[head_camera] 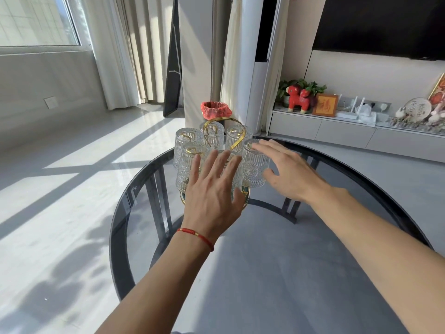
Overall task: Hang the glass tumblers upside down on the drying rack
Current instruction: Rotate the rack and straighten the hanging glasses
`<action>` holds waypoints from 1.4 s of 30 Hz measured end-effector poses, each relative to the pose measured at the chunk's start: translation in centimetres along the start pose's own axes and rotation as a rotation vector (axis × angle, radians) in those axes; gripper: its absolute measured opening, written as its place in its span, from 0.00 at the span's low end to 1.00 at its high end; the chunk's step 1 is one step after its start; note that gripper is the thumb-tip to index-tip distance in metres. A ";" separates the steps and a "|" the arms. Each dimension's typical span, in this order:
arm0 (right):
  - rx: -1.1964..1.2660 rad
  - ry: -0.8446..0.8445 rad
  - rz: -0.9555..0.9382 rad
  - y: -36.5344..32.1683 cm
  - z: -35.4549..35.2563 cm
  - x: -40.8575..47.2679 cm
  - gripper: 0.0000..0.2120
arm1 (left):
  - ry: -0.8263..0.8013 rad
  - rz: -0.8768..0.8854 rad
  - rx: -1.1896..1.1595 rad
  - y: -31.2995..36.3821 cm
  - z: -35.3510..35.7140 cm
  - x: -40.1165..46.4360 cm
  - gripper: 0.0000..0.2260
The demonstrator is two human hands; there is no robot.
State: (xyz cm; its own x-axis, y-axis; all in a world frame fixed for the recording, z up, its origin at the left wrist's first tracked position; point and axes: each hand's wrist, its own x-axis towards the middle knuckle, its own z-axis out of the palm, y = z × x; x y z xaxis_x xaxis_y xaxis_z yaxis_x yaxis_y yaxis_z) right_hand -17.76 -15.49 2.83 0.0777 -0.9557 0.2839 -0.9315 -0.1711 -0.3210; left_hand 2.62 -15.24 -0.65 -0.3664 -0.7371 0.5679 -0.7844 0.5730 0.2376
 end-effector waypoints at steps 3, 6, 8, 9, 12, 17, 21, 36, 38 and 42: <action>-0.021 -0.008 -0.009 0.3 -0.1 0.0 0.34 | -0.003 0.000 -0.002 0.1 0.0 0.0 0.28; -0.043 -0.019 -0.012 0.6 -0.2 0.0 0.35 | -0.009 -0.001 0.000 0.0 0.0 0.0 0.28; -0.043 -0.030 -0.009 0.7 -0.2 -0.1 0.35 | -0.015 0.002 0.010 0.0 0.0 0.0 0.28; -0.042 -0.035 -0.007 0.8 -0.2 -0.1 0.36 | -0.017 0.003 0.014 0.0 0.0 -0.1 0.29; -0.066 -0.036 -0.010 0.9 -0.1 0.0 0.36 | -0.025 0.007 0.023 0.0 0.0 -0.2 0.29; -0.095 -0.047 -0.014 1.0 -0.1 0.2 0.36 | -0.037 0.001 0.021 0.0 0.0 -0.2 0.30; -0.090 -0.052 -0.023 1.1 -0.3 0.4 0.36 | -0.041 0.000 0.001 0.0 0.1 -0.4 0.31; 0.097 -0.098 0.142 -1.0 -2.3 6.9 0.23 | 0.069 -0.053 -0.041 -0.9 -0.6 0.5 0.27; 0.080 -0.133 0.142 -1.2 -2.4 8.0 0.24 | 0.069 -0.053 -0.028 -0.9 -0.5 0.5 0.26; 0.101 -0.167 0.158 -1.0 -2.2 9.7 0.20 | 0.091 -0.051 -0.043 -0.9 0.0 0.5 0.21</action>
State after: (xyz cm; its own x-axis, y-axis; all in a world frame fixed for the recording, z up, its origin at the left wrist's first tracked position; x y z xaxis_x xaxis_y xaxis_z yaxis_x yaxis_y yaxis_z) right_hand -16.89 -24.06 7.86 -0.0001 -0.9974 0.0727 -0.8970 -0.0320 -0.4408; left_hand 3.14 -16.14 -0.52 -0.2784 -0.7311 0.6229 -0.7775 0.5523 0.3007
